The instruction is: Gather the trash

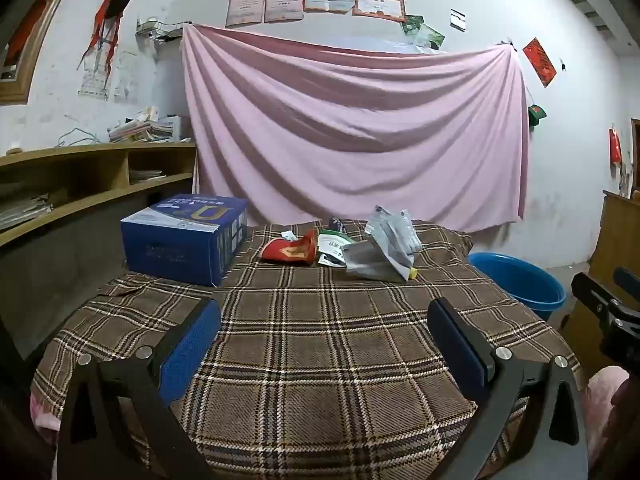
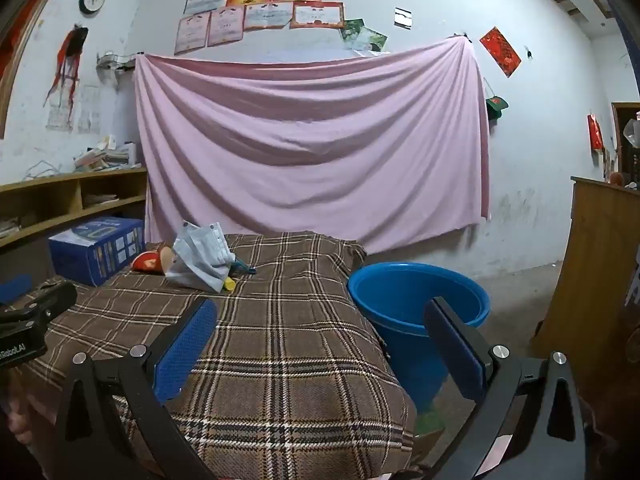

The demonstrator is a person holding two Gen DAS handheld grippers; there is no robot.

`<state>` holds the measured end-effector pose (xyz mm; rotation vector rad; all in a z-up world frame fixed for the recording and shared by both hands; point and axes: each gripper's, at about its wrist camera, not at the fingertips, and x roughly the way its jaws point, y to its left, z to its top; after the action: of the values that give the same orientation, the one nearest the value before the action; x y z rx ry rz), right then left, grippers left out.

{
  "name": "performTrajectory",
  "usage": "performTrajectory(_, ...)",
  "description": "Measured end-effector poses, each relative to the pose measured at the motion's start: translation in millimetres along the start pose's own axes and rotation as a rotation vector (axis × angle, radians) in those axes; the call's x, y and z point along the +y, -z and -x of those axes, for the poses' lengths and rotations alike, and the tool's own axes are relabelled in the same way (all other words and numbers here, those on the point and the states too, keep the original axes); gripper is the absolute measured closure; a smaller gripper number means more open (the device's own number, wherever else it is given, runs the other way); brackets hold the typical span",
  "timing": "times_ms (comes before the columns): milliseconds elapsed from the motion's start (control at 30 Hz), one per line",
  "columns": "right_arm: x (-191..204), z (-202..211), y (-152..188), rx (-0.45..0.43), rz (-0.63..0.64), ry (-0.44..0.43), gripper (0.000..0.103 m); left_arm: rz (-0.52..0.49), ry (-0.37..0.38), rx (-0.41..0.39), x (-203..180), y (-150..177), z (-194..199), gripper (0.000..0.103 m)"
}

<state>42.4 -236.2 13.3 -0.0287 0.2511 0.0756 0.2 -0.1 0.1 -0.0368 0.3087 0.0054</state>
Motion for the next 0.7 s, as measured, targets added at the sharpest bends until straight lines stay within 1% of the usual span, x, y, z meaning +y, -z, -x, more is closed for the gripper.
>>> performTrajectory(400,-3.5,-1.9,-2.6,0.012,-0.003,0.0,0.0,0.003,0.002,-0.001,-1.1,0.3,-0.4,0.002)
performTrajectory(433,2.0,-0.3,4.8,0.012,-0.003,0.0,0.0,0.003,0.003,-0.001,-4.5,0.7,2.2,0.002)
performTrajectory(533,4.8,-0.7,7.6,0.011,-0.003,0.001,0.0,0.005,0.002,-0.002,-6.4,0.9,3.0,0.002)
performTrajectory(567,1.7,-1.0,3.5,0.016,-0.005,-0.001,0.0,0.005,0.001,-0.002,-7.0,1.0,3.3,0.002)
performTrajectory(700,2.8,-3.3,4.1,0.018,-0.006,-0.003,0.0,0.005,0.001,-0.001,-6.4,1.2,3.6,0.002)
